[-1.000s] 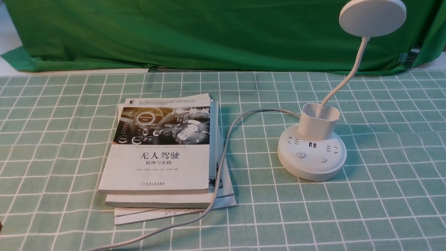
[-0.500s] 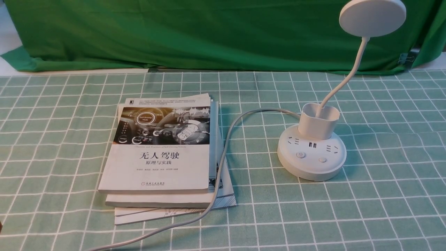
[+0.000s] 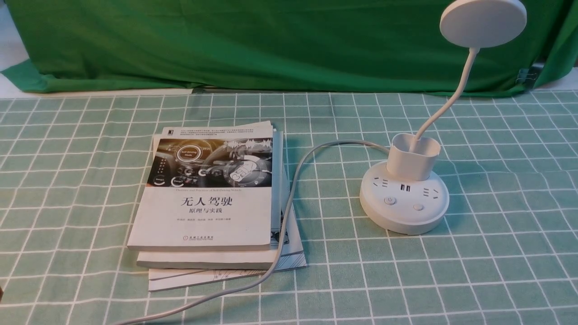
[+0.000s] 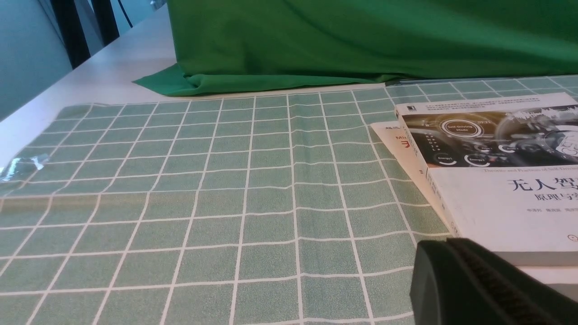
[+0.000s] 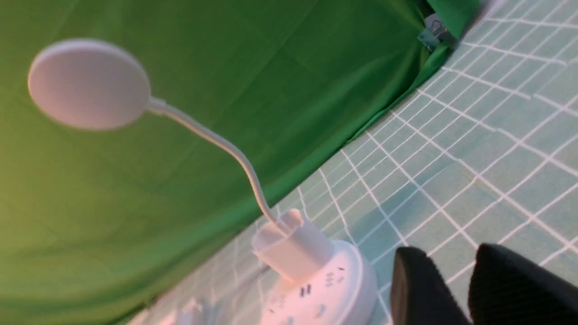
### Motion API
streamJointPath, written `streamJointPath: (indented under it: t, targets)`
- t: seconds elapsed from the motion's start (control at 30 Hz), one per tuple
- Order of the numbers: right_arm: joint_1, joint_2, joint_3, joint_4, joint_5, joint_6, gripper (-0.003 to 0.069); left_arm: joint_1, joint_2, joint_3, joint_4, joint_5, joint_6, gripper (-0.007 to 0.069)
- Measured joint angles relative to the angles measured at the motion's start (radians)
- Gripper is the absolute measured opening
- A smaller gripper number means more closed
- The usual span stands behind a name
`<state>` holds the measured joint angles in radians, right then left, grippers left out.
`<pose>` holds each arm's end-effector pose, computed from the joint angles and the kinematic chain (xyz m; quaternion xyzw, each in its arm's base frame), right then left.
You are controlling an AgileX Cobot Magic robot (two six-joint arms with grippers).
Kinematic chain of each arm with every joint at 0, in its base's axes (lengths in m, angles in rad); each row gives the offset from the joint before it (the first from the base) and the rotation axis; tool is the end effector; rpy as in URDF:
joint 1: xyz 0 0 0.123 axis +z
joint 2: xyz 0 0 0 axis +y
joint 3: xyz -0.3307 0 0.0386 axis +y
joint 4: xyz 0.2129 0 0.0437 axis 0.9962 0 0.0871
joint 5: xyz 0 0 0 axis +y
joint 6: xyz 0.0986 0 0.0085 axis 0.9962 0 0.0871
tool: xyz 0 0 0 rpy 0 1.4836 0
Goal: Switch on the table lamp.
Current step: 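Press the button on the base of the white desk lamp with the right gripper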
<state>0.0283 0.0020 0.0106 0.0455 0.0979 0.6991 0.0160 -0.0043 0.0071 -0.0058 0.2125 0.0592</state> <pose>-0.0183 -0.0001 0.2009 0.2492 0.6704 0.2648 0.6467 -0.0197 -0.0004 0.1905 0.0145 0.7508 0.0225 0.6600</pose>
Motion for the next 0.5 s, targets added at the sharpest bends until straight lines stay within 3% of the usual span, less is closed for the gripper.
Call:
streamJointPath:
  t: [0.13,0.2,0.23,0.3,0.4,0.5]
  targets:
    - [0.05,0.017,-0.027,0.001,0.039,-0.077,0.0223,0.0,0.0,0.0,0.0,0.0,0.0,0.0021]
    - [0.078,0.047,-0.059,0.001,0.045,-0.096,0.0186,0.0,0.0,0.0,0.0,0.0,0.0,0.0021]
    - [0.117,0.1,-0.105,0.001,0.045,-0.128,0.0118,0.0,0.0,0.0,0.006,0.0,0.0,0.0021]
    - [0.179,0.195,-0.167,0.001,0.047,-0.191,0.0049,0.0,0.0,0.0,0.0,0.0,0.0,0.0021]
    - [0.253,0.315,-0.265,0.001,0.075,-0.288,0.0029,0.0,0.0,0.0,0.0,0.0,0.0,0.0021]
    - [0.382,0.545,-0.451,0.001,0.199,-0.512,0.0029,0.0,0.0,0.0,0.0,0.0,0.0,0.0021]
